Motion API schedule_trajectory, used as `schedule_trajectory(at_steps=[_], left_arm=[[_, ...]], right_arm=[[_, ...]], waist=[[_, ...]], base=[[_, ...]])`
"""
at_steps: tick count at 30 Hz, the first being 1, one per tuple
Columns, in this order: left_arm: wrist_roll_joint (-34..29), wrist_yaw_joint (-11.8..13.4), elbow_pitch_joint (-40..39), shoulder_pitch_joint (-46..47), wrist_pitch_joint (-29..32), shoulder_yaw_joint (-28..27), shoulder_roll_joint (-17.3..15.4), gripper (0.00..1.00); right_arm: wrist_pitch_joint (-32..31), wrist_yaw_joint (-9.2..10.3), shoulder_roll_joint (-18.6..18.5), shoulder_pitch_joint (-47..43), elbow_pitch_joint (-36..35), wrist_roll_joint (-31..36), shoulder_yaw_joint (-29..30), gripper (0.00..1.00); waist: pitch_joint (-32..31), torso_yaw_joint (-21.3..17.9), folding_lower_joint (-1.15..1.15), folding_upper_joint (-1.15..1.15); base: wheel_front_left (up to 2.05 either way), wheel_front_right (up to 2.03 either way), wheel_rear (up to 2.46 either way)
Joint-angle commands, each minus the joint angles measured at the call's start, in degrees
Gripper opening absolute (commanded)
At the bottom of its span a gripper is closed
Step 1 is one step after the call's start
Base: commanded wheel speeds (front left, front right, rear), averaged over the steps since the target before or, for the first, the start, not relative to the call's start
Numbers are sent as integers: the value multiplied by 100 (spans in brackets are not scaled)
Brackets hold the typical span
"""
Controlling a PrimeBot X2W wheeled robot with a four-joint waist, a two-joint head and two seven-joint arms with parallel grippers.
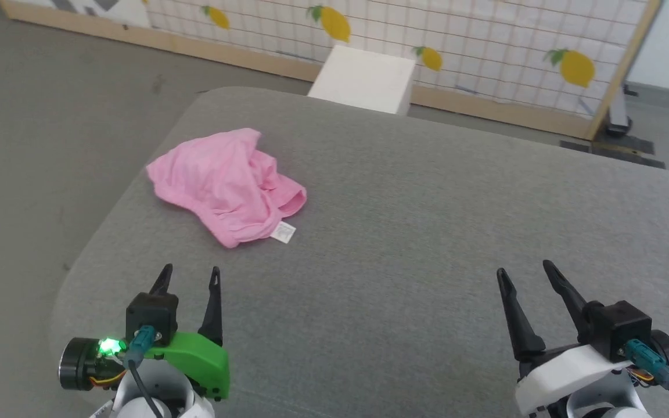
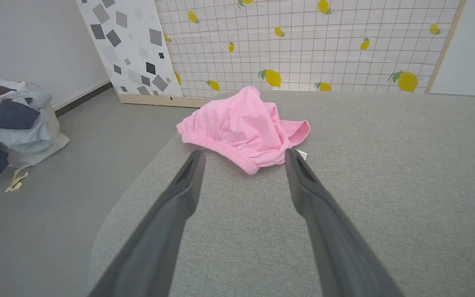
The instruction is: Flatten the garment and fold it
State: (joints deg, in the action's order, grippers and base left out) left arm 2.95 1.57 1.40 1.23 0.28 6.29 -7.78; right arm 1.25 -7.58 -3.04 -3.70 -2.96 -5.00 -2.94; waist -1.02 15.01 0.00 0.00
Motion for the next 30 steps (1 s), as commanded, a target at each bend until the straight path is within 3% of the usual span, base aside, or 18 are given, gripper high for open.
schedule_trajectory(at_steps=[1, 13, 30], left_arm=[[-21, 30, 12, 114, 5, 26, -51, 100], [-5, 148, 79, 182, -68, 172, -81, 100], [17, 236, 95, 191, -110, 243, -140, 100]], right_arm=[[-4, 8, 14, -78, -58, -52, -11, 100], [-27, 9, 16, -254, -240, -130, -66, 100], [-39, 9, 16, -292, -288, -170, -98, 100]], waist=[[-31, 215, 0, 0], [14, 781, 0, 0], [9, 921, 0, 0]], base=[[0, 0, 0], [0, 0, 0], [0, 0, 0]])
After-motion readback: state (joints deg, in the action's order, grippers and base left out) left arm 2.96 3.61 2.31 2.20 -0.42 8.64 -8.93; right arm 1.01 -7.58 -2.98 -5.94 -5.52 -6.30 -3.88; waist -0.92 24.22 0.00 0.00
